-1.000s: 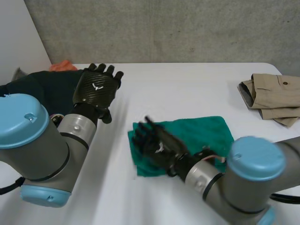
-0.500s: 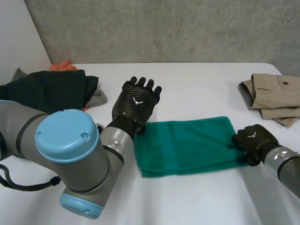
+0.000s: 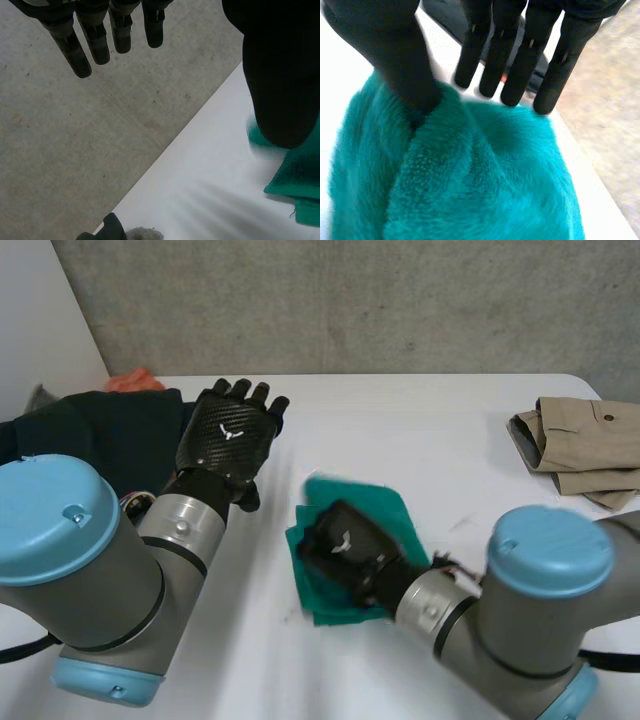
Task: Fold the laundry.
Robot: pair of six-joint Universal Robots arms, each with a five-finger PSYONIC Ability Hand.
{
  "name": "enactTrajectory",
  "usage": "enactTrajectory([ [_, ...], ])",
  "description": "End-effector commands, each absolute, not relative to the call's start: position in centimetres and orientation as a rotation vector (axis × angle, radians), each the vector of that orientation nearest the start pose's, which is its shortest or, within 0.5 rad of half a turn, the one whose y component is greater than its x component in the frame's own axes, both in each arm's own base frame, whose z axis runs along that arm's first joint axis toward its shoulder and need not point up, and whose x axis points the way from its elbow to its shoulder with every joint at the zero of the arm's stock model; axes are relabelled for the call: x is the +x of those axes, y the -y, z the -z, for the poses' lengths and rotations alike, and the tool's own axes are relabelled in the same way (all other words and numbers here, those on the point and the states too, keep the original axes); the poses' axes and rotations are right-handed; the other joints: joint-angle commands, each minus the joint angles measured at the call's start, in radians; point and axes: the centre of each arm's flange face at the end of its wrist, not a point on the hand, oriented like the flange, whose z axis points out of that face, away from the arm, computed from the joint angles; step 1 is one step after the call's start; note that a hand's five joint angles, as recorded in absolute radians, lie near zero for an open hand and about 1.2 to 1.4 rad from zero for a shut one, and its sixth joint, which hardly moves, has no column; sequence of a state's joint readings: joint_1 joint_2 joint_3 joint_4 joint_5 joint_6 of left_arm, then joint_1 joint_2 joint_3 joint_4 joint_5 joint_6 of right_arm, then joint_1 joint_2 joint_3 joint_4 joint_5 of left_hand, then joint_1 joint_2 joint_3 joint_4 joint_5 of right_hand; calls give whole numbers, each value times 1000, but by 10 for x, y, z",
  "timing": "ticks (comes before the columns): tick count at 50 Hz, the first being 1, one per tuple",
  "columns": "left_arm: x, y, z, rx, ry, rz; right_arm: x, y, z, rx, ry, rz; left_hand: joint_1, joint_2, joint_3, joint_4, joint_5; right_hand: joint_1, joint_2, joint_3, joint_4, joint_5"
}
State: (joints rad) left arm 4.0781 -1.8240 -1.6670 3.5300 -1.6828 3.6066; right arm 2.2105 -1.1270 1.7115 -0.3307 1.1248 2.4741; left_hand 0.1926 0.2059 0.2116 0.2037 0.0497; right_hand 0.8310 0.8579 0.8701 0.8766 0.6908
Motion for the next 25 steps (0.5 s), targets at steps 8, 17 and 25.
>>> enactTrajectory([
  [8, -341, 223, -234, 954, -2106, 2450, 281, 249, -200, -797, -1849, 1635, 0, -13, -19, -11, -31, -656, -683, -696, -702, -691],
  [17, -384, 204, -187, 1124, -2365, 2278, 258, 270, -202, -625, -2003, 1528, 33, 19, 14, 22, 1, -656, -683, -696, -702, -691],
  [25, -377, 202, -140, 1088, -2517, 1954, 263, 286, -163, -677, -2147, 1360, 41, 28, 22, 30, 10, -656, -683, -696, -702, -691],
])
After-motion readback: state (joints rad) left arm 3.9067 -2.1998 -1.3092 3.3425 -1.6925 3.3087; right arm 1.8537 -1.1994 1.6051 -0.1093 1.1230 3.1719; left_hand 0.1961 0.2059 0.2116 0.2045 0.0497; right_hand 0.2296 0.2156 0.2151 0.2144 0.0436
